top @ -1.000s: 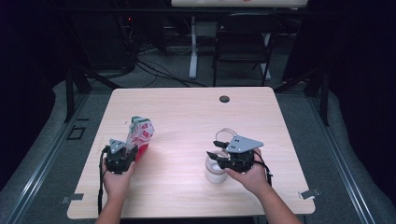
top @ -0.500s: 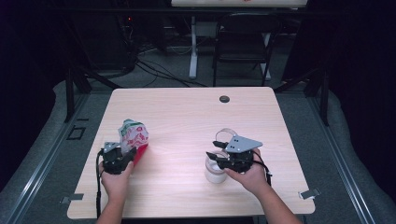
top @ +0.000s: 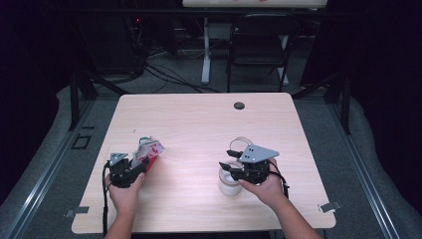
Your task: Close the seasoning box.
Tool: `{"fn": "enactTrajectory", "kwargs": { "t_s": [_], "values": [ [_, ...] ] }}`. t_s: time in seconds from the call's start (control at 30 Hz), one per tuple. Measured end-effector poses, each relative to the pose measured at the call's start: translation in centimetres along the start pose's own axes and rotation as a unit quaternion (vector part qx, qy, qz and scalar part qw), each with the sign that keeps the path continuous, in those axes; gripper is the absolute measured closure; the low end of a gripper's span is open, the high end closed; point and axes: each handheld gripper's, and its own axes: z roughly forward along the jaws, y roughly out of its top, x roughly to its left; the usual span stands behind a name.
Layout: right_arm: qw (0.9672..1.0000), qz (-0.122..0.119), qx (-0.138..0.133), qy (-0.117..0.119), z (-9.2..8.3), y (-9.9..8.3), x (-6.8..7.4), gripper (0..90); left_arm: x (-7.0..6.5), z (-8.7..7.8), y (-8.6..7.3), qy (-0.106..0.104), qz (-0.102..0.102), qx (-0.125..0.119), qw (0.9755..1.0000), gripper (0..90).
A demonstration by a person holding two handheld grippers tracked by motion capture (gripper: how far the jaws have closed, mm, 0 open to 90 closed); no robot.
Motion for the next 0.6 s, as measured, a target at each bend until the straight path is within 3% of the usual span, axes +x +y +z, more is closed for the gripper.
{"fn": "enactTrajectory", "kwargs": {
  "t_s": [0.13, 0.33, 0.47, 0.6],
  "values": [
    [1.0000, -0.001, -0.002, 0.000, 0.0, 0.1, 0.0, 51.5, -0.2, -0.4, 0.1, -0.007, 0.007, -0.013, 0.9999, 51.2],
    [1.0000, -0.001, -0.001, 0.001, 0.1, 0.1, 0.1, 51.1, -0.4, -0.8, 0.4, -0.015, 0.002, -0.016, 0.9997, 50.6],
    [1.0000, 0.000, -0.002, 0.000, 0.1, 0.1, 0.0, 50.9, -0.7, -0.9, 0.5, -0.018, 0.003, -0.011, 0.9998, 45.3],
    [1.0000, 0.001, -0.005, 0.000, 0.0, 0.2, 0.0, 50.8, -1.4, -1.4, 1.0, -0.035, 0.027, -0.004, 0.9990, 40.1]
  ]
}}
